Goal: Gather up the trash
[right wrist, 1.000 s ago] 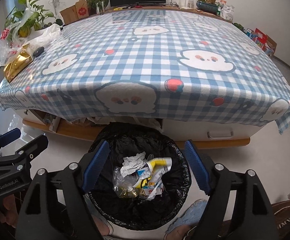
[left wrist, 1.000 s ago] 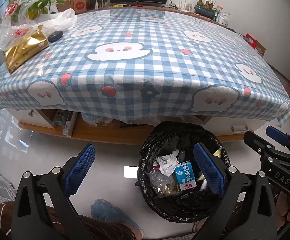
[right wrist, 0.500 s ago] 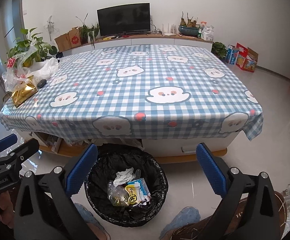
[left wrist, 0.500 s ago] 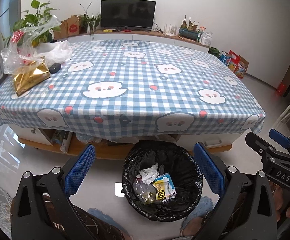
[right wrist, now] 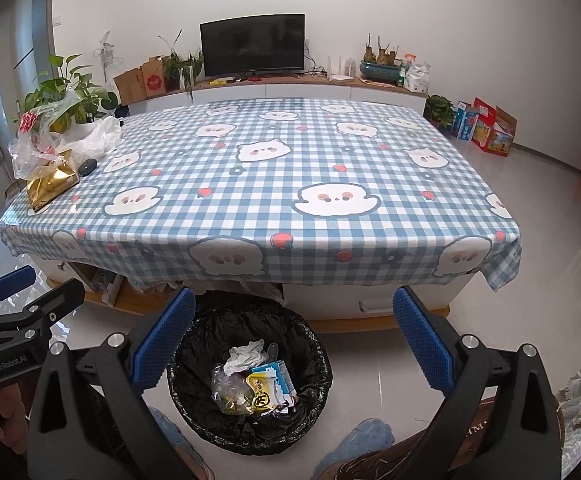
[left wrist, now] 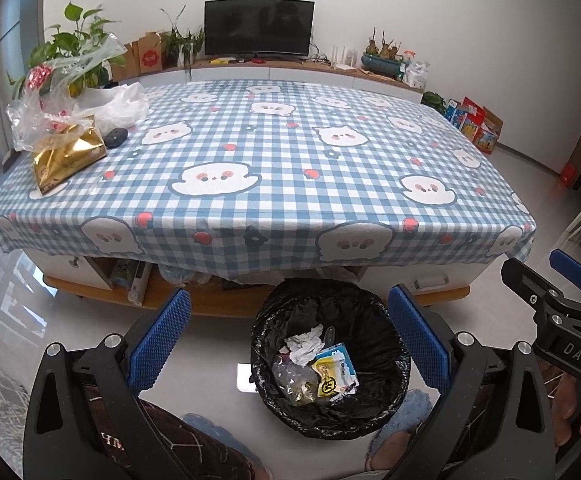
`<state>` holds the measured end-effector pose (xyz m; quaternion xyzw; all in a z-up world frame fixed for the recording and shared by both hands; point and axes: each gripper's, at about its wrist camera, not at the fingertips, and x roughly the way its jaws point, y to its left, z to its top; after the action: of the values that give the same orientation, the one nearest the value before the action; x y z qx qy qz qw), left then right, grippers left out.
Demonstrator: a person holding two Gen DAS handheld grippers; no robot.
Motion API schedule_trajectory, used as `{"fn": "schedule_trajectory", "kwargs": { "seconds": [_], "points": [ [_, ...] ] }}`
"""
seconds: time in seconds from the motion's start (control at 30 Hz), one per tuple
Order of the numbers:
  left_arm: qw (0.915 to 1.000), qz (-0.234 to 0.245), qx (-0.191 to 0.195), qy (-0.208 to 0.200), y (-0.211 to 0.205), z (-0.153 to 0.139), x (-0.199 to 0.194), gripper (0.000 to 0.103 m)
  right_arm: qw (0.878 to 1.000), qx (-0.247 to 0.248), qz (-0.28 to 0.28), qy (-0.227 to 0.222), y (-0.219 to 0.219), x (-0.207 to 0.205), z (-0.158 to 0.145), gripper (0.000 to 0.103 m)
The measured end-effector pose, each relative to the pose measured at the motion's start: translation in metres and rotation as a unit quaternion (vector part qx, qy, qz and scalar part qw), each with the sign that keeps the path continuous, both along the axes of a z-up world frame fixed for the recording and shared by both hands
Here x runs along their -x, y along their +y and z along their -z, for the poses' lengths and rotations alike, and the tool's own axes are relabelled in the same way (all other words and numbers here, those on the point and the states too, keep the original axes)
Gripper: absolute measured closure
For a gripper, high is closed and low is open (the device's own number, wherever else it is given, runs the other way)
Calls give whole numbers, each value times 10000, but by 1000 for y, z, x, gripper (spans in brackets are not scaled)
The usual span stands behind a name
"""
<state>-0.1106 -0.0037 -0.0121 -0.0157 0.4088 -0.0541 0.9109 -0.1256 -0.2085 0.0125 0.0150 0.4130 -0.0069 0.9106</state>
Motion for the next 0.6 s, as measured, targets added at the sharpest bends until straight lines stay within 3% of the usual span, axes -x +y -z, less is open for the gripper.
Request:
{"fn": "schedule_trajectory", "kwargs": {
  "seconds": [0.6],
  "points": [
    [9998,-62,-165,-29,2,3,-4,6,10000,-18,34,40,-4,-3,4,8]
  ]
}}
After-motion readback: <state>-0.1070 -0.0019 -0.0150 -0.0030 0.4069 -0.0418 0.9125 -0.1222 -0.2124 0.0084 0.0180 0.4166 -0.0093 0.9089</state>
